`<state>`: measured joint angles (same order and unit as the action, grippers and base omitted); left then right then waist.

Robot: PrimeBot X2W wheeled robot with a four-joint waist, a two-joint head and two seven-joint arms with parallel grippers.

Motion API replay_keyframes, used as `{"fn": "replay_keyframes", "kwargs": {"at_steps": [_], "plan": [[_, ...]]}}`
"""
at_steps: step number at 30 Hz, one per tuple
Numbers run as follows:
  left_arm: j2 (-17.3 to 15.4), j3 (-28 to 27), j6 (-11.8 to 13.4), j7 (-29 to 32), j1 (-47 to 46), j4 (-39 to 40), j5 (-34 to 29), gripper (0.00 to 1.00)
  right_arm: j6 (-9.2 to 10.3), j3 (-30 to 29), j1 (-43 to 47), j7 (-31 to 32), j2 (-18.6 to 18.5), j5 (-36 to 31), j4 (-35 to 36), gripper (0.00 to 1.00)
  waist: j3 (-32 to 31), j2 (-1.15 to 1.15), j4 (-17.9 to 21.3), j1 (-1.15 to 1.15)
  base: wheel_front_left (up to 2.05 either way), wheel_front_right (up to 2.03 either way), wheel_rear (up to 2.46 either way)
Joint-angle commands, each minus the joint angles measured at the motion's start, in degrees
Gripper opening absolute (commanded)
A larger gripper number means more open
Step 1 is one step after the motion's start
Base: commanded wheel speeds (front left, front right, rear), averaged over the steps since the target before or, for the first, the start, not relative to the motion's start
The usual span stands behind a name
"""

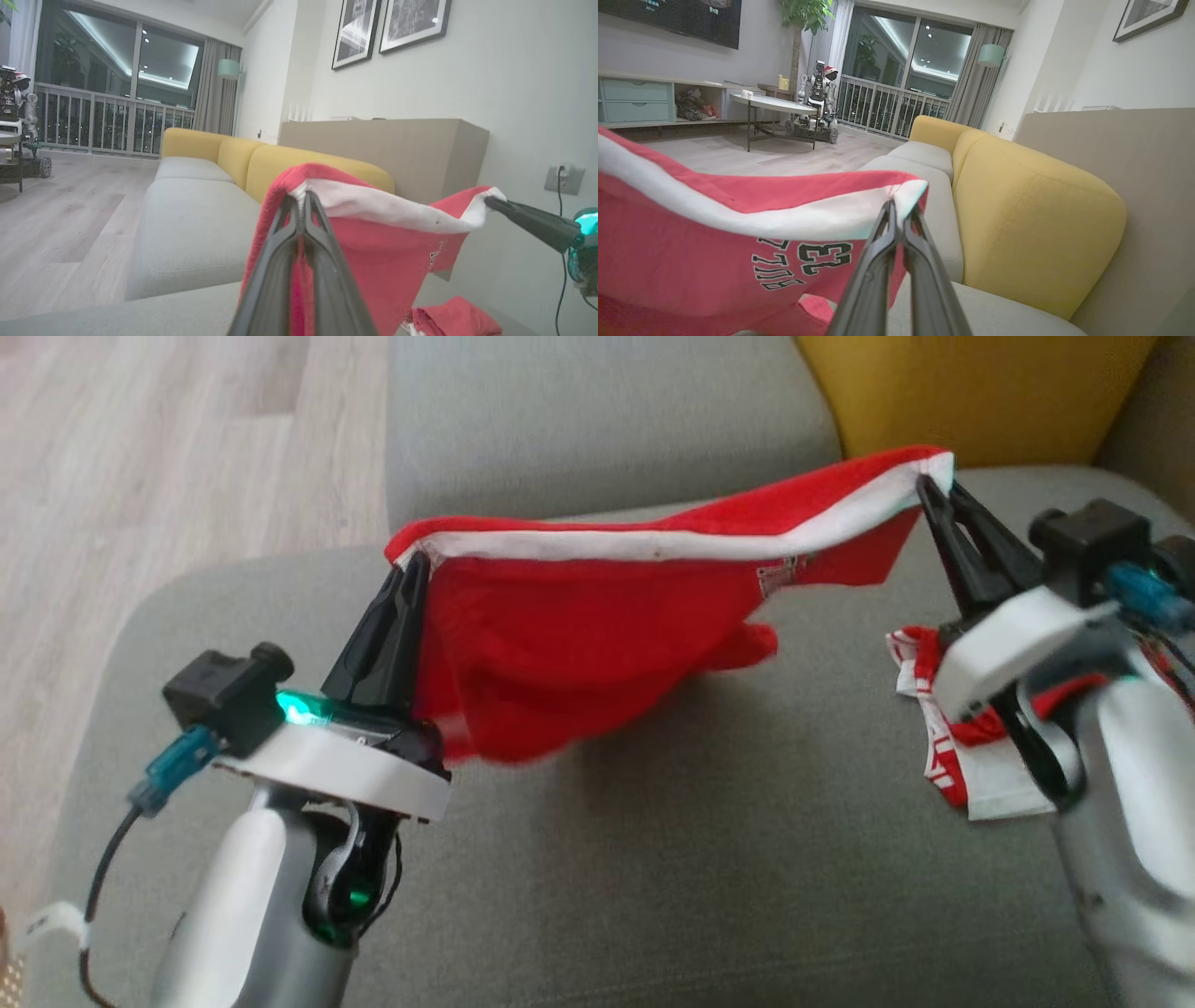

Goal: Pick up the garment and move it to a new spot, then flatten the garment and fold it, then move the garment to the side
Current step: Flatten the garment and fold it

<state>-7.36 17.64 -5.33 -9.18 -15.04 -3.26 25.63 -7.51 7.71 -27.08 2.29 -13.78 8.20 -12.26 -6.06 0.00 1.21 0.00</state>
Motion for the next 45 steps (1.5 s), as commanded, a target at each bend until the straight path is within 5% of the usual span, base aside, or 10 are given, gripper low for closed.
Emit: {"fn": "replay_keyframes", "kwargs": {"at_steps": [1,9,14,19,23,32,38,45], "plan": [[-0.65,-2.61,0.81,0.53,-1.29,3.65,0.5,0.0,0.02,0.14,0.81,1.43,-0.47,-0.01,4.35,0.0,-1.17,0.0,-0.26,0.0,0.0,0.0,0.0],[-0.02,-4.78,4.12,9.08,1.64,16.95,7.4,0.0,0.02,-1.32,10.24,14.03,-0.47,-1.82,24.13,0.0,-1.07,0.0,-0.7,0.0,0.0,0.0,0.0],[-2.75,-5.98,4.94,16.43,-4.58,16.0,8.76,0.0,0.02,0.52,5.79,19.63,0.0,0.21,25.74,0.0,3.01,0.0,0.52,0.0,0.0,0.0,0.0],[-5.09,-5.02,2.15,23.39,-19.98,6.39,9.78,0.0,0.02,3.23,-9.35,22.27,1.07,3.4,16.99,0.0,13.08,0.0,1.6,0.0,0.0,0.0,0.0],[-6.85,-3.27,-0.42,23.05,-36.6,-5.03,6.97,0.0,0.02,7.09,-26.09,18.75,1.68,2.44,4.05,0.0,21.89,0.0,2.3,0.0,0.0,0.0,0.0],[-6.47,-2.83,-0.71,3.89,-63.41,-29.74,-1.68,0.0,0.02,-2.05,-51.69,-4.86,8.34,-6.41,-23.3,0.0,30.23,0.0,3.06,0.0,0.0,0.0,0.0],[-4.35,-0.13,-1.78,-3.0,-63.11,-39.46,-1.03,0.0,0.02,-0.82,-49.52,-11.3,10.52,-7.49,-34.99,0.0,30.29,0.0,2.2,0.0,0.0,0.0,0.0],[-4.61,12.42,-2.13,-4.71,-48.51,-43.21,1.76,0.0,0.02,4.89,-39.37,-10.94,10.85,-2.59,-46.79,0.0,27.29,0.0,0.5,0.0,0.0,0.0,0.0]]}}
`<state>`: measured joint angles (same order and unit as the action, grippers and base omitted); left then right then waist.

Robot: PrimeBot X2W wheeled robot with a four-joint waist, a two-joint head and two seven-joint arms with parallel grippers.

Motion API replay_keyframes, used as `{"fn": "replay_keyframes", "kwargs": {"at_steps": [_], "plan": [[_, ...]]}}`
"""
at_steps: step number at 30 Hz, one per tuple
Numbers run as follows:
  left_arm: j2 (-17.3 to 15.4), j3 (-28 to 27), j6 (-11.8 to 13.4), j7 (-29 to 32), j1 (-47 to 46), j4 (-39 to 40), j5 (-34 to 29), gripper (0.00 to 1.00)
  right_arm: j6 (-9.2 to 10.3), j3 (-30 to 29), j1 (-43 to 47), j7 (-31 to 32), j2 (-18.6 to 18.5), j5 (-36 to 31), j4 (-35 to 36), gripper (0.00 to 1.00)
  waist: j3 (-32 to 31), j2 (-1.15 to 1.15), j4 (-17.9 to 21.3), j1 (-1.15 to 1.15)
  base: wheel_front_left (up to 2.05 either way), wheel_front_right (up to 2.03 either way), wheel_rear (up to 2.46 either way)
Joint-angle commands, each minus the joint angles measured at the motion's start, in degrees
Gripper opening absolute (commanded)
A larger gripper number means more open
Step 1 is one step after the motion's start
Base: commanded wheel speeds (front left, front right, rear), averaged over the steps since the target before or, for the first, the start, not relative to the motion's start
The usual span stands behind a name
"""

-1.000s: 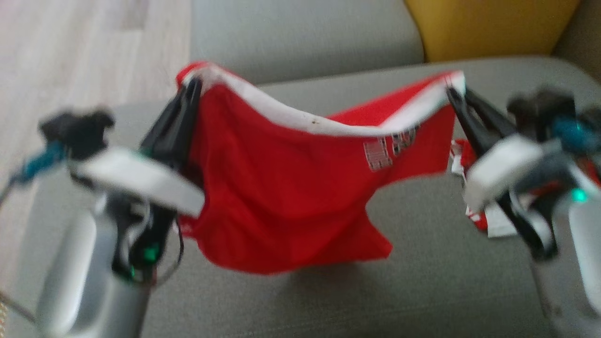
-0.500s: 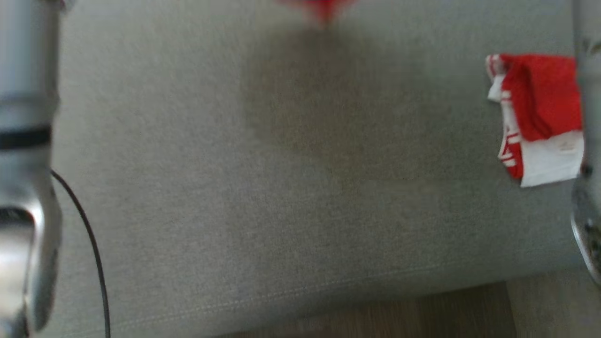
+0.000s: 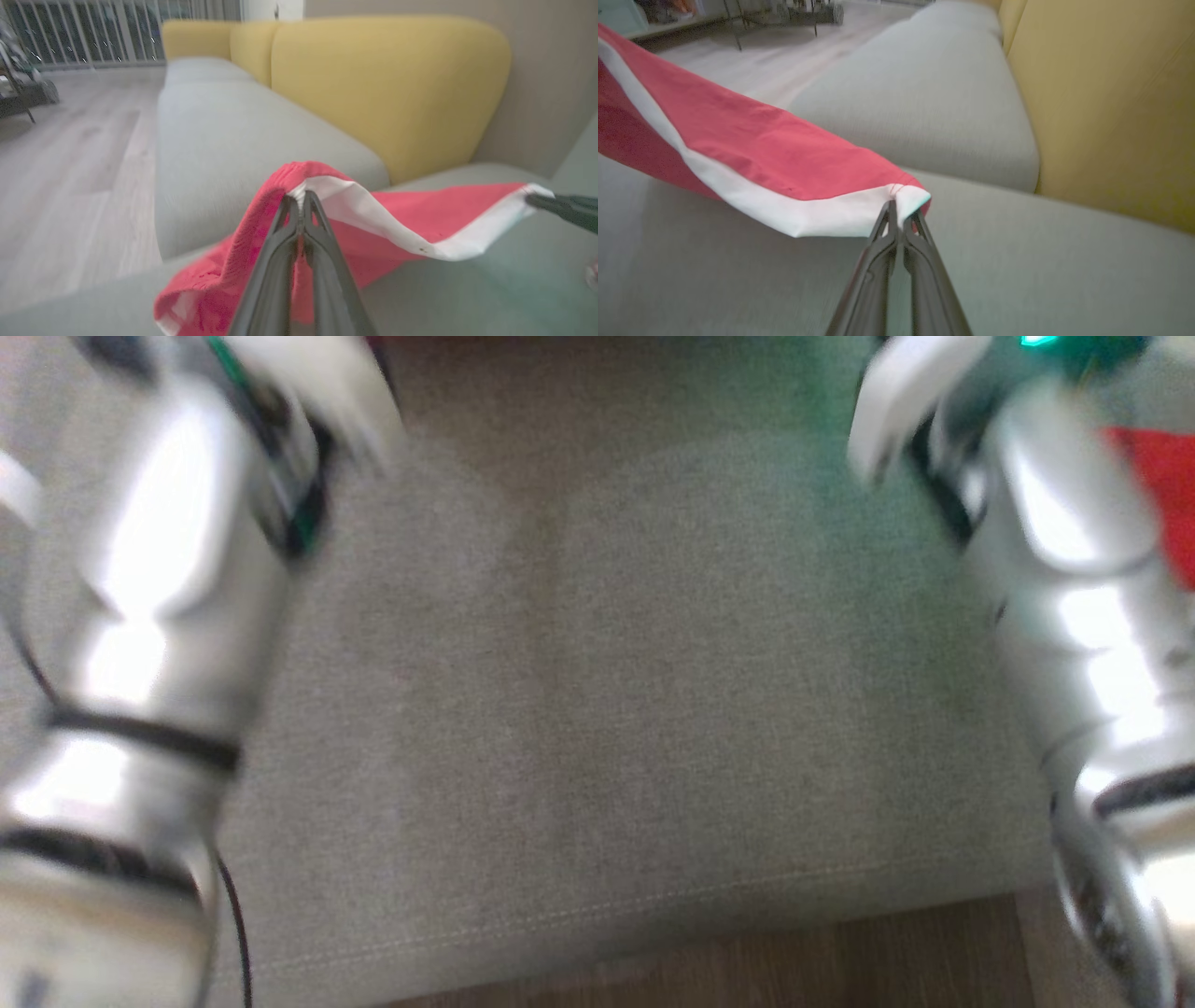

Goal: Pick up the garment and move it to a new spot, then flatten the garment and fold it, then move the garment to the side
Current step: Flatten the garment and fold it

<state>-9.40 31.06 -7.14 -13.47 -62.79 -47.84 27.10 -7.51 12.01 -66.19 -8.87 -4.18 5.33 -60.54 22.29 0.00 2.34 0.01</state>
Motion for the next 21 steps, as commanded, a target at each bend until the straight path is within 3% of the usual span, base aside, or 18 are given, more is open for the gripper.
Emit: {"fn": "replay_keyframes", "kwargs": {"at_steps": [1,5,10,16,21], "plan": [[-3.0,0.87,-0.33,-0.49,1.68,1.11,1.15,0.0,0.02,1.68,1.14,0.76,1.26,0.68,0.04,0.0,-1.78,0.0,-0.81,-0.01,0.0,0.0,0.0],[-4.8,7.86,-0.34,-0.65,10.03,0.97,4.16,0.0,0.02,7.58,5.76,3.47,1.27,1.08,-4.39,0.0,-5.02,0.0,-1.48,-0.01,0.0,0.0,0.0],[-6.33,12.75,-0.34,-0.81,16.0,1.47,6.0,0.0,0.02,13.59,9.76,7.32,0.98,3.02,-6.86,0.0,-8.8,0.0,-2.23,-0.01,0.0,0.0,0.0],[-7.49,17.08,-0.34,-1.24,22.5,2.29,5.06,0.0,0.02,22.24,15.39,12.69,-2.46,7.93,-6.73,0.0,-14.22,0.0,-2.57,-0.01,0.0,0.0,0.0],[-8.27,18.8,0.17,-1.44,27.1,3.37,3.23,0.0,0.02,29.74,19.85,18.87,-6.58,14.74,-2.38,0.0,-18.28,0.0,-2.23,-0.01,0.0,0.0,0.0]]}}
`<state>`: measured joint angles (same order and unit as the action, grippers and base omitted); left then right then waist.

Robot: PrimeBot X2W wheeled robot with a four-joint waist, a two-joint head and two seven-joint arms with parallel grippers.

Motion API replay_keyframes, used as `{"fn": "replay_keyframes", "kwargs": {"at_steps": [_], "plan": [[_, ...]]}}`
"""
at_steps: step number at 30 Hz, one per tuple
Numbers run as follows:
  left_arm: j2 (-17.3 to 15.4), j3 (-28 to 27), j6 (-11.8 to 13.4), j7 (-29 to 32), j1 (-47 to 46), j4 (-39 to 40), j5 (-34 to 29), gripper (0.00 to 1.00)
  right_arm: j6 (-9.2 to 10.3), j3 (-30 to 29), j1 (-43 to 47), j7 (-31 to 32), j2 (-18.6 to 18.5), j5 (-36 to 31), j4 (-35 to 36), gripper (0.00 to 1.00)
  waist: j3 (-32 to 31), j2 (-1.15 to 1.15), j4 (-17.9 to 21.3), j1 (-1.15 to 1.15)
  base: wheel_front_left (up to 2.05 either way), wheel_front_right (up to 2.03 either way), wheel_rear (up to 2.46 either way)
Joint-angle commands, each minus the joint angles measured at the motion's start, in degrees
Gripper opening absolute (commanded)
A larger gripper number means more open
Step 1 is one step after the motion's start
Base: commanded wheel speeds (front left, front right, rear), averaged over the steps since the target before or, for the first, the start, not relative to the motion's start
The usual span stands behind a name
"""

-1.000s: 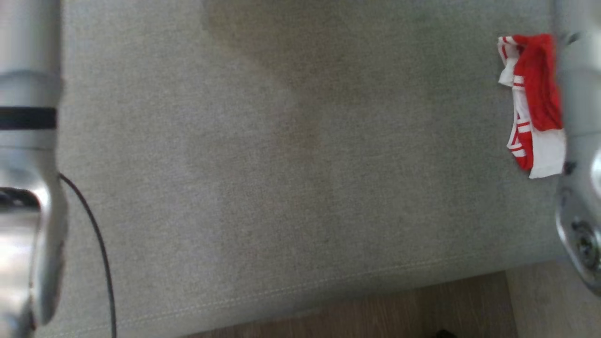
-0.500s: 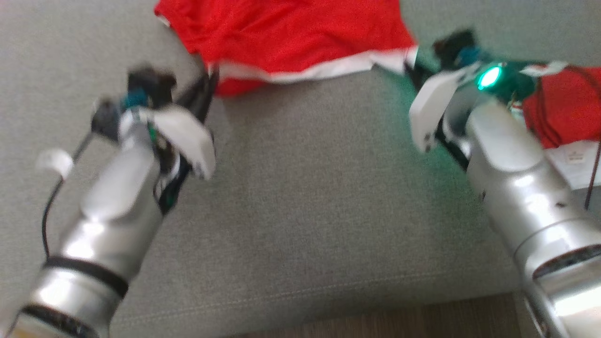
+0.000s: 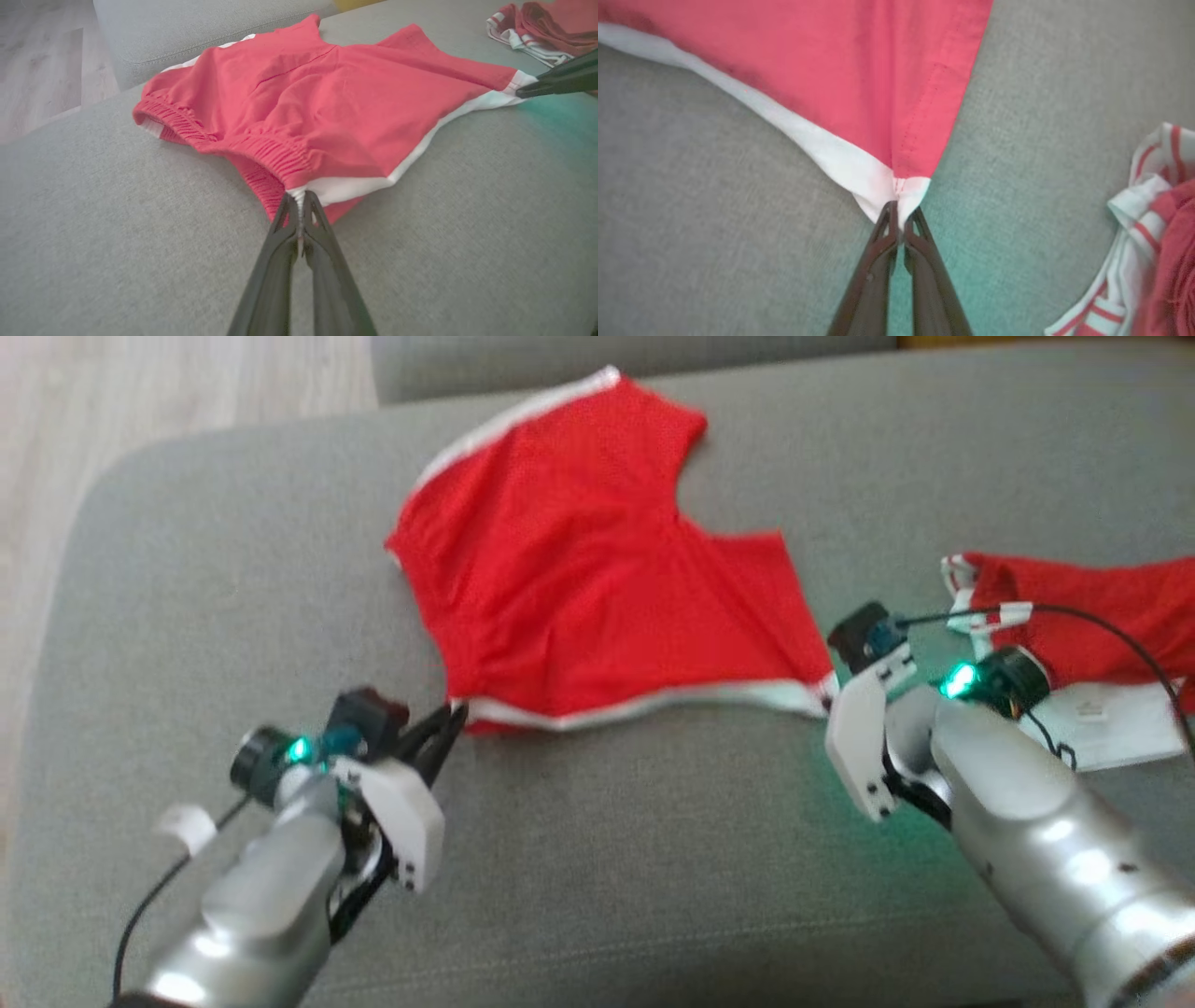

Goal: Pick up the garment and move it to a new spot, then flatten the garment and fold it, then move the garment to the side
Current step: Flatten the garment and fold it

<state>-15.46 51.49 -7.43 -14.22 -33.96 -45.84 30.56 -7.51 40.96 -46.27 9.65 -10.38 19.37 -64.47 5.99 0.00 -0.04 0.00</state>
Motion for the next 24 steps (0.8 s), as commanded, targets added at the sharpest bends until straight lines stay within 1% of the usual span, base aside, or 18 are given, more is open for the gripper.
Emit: {"fn": "replay_keyframes", "kwargs": {"at_steps": [1,3,5,8,11,15,18,24], "plan": [[-2.34,-1.51,0.65,-0.71,-0.74,1.7,-0.35,0.0,0.02,2.27,0.74,1.77,-1.48,2.4,2.95,0.0,-2.75,0.0,0.23,0.0,0.0,0.0,0.0],[-2.72,-1.17,0.95,-0.73,1.33,2.63,-0.65,0.0,0.02,5.97,2.45,5.11,-4.22,5.99,6.64,0.0,-4.31,0.0,0.36,0.0,0.0,0.0,0.0],[-3.07,-0.88,1.09,-0.74,3.63,3.66,-0.5,0.0,0.02,10.14,4.14,8.57,-7.79,10.19,11.76,0.0,-5.69,0.0,0.4,0.0,0.0,0.0,0.0],[-3.55,0.13,0.92,0.04,6.92,5.65,0.28,0.0,0.02,17.29,5.32,13.29,-15.53,14.78,20.67,0.0,-7.24,0.0,0.25,0.0,0.0,0.0,0.0],[-4.89,1.62,0.81,1.76,9.77,8.62,0.38,0.0,0.02,21.31,5.87,18.14,-22.55,21.05,29.28,0.0,-8.3,0.0,0.2,0.0,0.0,0.0,0.0],[-6.91,3.31,0.72,4.18,14.07,13.35,1.1,0.0,0.02,23.95,7.06,25.44,-30.3,28.32,38.69,0.0,-9.65,0.0,0.09,0.0,0.0,0.0,0.0],[-8.19,3.9,0.67,6.88,17.8,17.53,3.22,0.0,0.02,24.56,8.75,29.62,-35.0,32.95,45.09,0.0,-10.52,0.0,-0.11,0.0,0.0,0.0,0.0],[-11.07,4.84,1.41,12.77,24.2,27.81,7.37,0.0,0.02,24.94,12.53,36.91,-44.38,38.24,55.66,0.0,-11.62,0.0,-0.96,0.0,0.0,0.0,0.0]]}}
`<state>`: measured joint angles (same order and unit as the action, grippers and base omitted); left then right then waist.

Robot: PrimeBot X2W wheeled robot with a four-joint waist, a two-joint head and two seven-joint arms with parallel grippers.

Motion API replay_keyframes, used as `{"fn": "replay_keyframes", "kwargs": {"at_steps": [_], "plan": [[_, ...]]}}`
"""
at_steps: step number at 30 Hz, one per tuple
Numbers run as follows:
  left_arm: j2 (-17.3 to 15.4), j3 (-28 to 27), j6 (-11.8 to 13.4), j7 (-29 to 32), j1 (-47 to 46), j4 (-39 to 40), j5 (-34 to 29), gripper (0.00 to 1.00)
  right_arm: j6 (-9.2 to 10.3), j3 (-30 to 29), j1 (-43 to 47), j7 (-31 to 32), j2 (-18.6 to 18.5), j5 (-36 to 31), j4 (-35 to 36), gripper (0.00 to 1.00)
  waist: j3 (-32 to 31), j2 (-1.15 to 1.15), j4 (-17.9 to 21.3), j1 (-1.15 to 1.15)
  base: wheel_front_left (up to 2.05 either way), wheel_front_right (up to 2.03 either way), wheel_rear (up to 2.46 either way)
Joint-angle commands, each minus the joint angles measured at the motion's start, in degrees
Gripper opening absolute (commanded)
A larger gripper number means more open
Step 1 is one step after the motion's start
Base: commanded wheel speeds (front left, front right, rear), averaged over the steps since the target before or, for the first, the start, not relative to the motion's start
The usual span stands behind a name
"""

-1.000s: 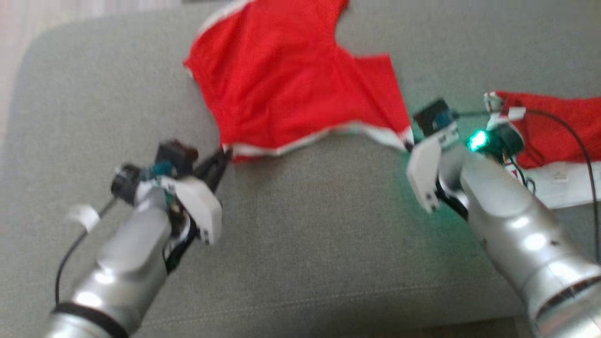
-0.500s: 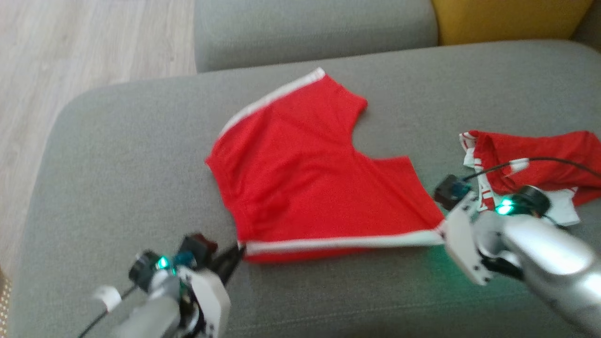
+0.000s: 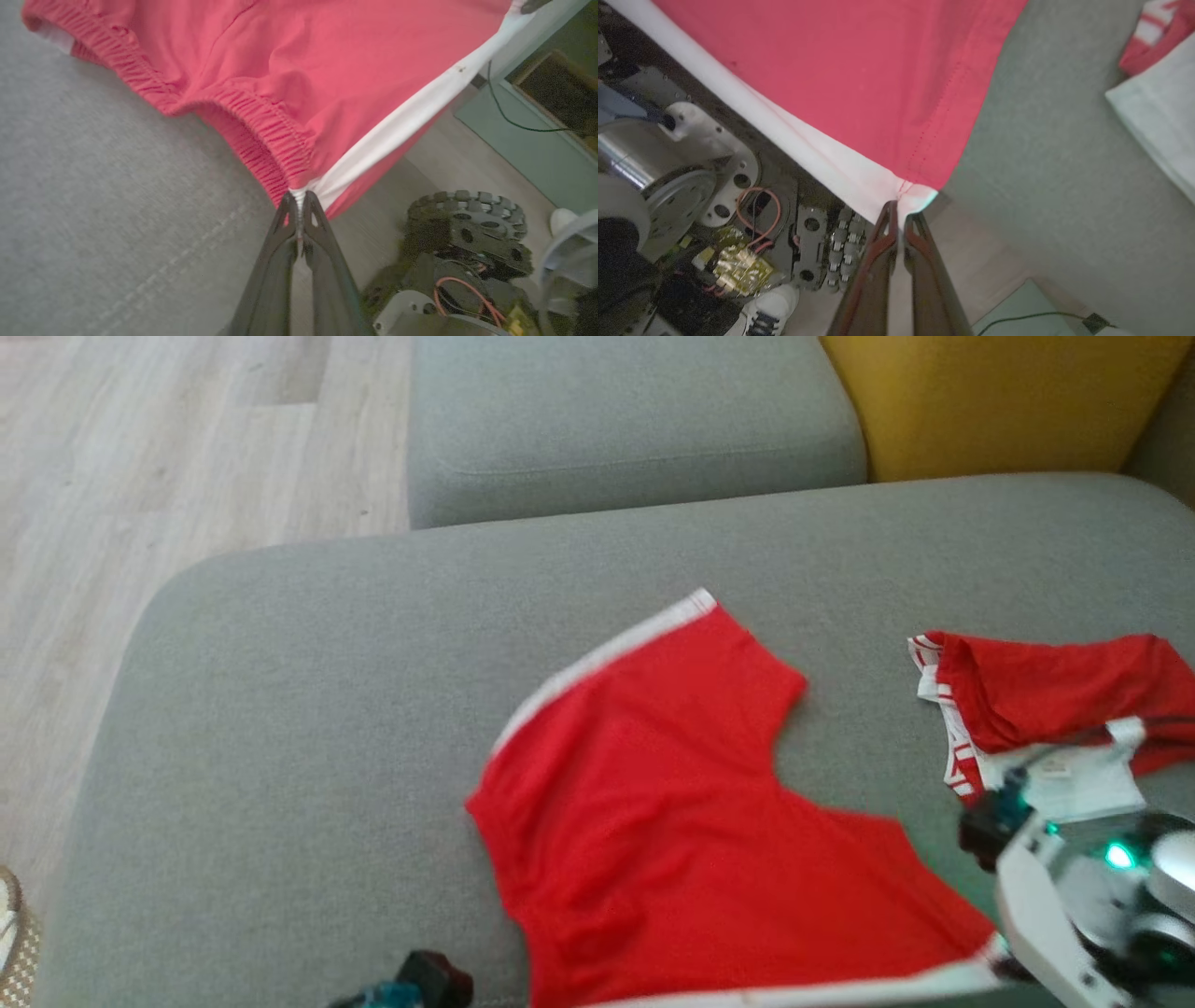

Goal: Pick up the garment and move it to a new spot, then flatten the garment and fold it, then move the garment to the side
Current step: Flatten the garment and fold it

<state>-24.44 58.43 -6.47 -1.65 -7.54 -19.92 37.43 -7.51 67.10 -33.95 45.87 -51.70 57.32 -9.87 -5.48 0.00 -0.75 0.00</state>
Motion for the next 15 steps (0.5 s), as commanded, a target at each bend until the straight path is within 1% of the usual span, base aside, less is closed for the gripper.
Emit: {"fn": "replay_keyframes", "kwargs": {"at_steps": [1,3,4,6,8,9,11,12,15], "plan": [[-2.62,-1.98,0.58,1.19,-1.44,3.76,1.16,0.0,0.02,-1.46,0.8,1.71,-4.43,0.96,2.48,0.0,-0.25,0.0,-0.45,0.0,0.0,0.0,0.0],[-3.7,-2.02,1.2,2.54,-0.5,7.27,1.91,0.0,0.02,-2.74,1.53,2.46,-6.29,2.17,4.85,0.0,-0.23,0.0,-0.83,0.0,0.0,0.0,0.0],[-4.06,-2.38,1.61,2.39,-0.45,8.98,1.97,0.0,0.02,-3.7,1.72,2.26,-6.58,2.89,5.78,0.0,-0.16,0.0,-1.03,0.0,0.0,0.0,0.0],[-4.39,-3.58,3.18,1.96,-0.76,11.33,2.04,0.0,0.02,-6.13,1.92,1.41,-6.48,4.51,6.46,0.0,0.09,0.0,-1.5,0.0,0.0,0.0,0.0],[-4.44,-4.4,3.97,2.01,-1.5,13.15,2.18,0.0,0.02,-8.02,1.56,1.03,-5.94,4.78,6.5,0.0,0.52,0.0,-2.03,0.0,0.0,0.0,0.0],[-4.44,-4.4,3.97,2.01,-1.5,13.15,2.18,0.0,0.02,-8.02,1.56,1.03,-5.94,4.78,6.5,0.0,0.52,0.0,-2.03,0.0,0.0,0.0,0.0],[-4.11,-5.46,4.48,2.04,-2.59,14.48,2.76,0.0,0.02,-9.85,0.74,0.7,-4.74,4.77,6.15,0.0,1.25,0.0,-2.63,0.0,0.0,0.0,0.0],[-3.58,-6.36,4.59,2.45,-4.04,15.46,3.49,0.0,0.02,-11.56,-0.33,0.71,-3.14,4.73,5.27,0.0,2.18,0.0,-3.4,0.0,0.0,0.0,0.0],[-3.11,-7.31,4.91,3.29,-6.95,16.11,3.3,0.0,0.02,-14.16,-2.53,1.12,-0.24,4.93,2.95,0.0,4.17,0.0,-4.67,0.0,0.0,0.0,0.0]]}}
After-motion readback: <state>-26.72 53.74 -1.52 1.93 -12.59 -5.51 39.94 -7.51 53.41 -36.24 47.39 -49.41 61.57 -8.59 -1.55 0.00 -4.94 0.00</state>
